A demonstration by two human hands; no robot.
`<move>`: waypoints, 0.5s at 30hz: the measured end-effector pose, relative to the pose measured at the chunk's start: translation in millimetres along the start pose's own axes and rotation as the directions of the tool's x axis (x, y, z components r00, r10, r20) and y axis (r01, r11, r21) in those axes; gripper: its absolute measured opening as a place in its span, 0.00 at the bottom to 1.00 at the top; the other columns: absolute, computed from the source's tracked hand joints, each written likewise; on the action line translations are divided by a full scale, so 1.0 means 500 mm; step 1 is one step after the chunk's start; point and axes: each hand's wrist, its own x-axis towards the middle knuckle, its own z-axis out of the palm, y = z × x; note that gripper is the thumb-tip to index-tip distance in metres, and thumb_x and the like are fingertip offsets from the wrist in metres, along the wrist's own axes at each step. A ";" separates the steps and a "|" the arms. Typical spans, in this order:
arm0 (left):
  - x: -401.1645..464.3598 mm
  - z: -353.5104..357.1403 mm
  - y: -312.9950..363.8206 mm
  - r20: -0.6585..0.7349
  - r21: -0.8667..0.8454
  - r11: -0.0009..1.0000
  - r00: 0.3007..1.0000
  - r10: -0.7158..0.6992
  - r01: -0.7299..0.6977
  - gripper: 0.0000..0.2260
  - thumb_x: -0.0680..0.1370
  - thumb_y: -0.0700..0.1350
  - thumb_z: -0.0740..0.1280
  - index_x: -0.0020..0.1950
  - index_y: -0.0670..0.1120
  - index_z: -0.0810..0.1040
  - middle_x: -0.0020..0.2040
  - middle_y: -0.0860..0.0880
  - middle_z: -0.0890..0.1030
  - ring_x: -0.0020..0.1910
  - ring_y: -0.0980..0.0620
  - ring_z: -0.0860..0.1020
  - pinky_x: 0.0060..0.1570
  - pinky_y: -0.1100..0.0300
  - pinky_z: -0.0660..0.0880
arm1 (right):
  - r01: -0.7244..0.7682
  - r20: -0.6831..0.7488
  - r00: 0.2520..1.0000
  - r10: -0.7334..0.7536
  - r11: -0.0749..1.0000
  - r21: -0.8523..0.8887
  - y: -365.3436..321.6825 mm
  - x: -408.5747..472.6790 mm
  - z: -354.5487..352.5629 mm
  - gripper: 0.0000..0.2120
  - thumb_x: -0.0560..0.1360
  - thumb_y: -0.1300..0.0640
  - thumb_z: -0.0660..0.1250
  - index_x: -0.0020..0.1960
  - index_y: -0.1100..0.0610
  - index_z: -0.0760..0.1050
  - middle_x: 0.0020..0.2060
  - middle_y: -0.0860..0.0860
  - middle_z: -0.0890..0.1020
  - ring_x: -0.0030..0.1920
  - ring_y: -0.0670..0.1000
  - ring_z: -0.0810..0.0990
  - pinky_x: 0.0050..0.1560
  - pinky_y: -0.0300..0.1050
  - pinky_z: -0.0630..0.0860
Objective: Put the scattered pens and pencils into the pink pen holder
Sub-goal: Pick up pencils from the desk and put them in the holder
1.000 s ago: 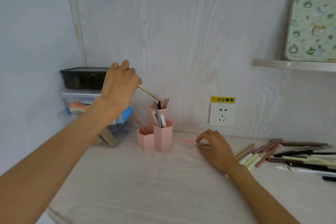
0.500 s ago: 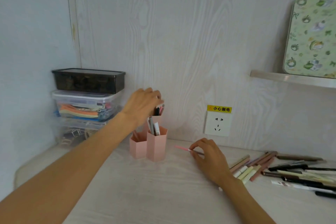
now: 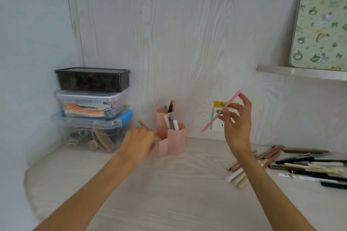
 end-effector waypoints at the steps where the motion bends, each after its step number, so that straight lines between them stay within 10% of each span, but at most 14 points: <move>1: 0.003 0.007 0.016 -0.025 -0.060 0.998 1.000 0.014 -0.016 0.12 0.74 0.41 0.62 0.52 0.54 0.80 0.48 0.52 0.82 0.48 0.50 0.80 0.44 0.57 0.74 | 0.006 -0.010 1.000 -0.006 0.999 0.045 -0.013 0.006 0.005 0.24 0.78 0.65 0.61 0.71 0.53 0.59 0.45 0.49 0.76 0.43 0.52 0.82 0.48 0.40 0.81; 7: 0.012 0.076 0.122 -0.194 -0.572 0.816 0.980 -0.036 -0.084 0.16 0.76 0.44 0.66 0.63 0.57 0.75 0.61 0.57 0.78 0.55 0.52 0.78 0.50 0.56 0.75 | 0.113 -0.016 0.993 -0.113 0.993 0.021 -0.074 0.050 0.063 0.29 0.78 0.65 0.62 0.74 0.51 0.56 0.44 0.48 0.74 0.40 0.47 0.82 0.45 0.35 0.80; 15: 0.012 0.112 0.070 -0.332 -0.523 0.850 0.932 -0.142 -0.057 0.09 0.76 0.51 0.66 0.56 0.59 0.79 0.56 0.61 0.78 0.54 0.57 0.76 0.42 0.65 0.70 | 0.180 0.107 0.982 -0.155 0.939 -0.293 -0.021 0.069 0.168 0.25 0.75 0.64 0.64 0.67 0.47 0.62 0.43 0.48 0.80 0.37 0.43 0.82 0.37 0.36 0.76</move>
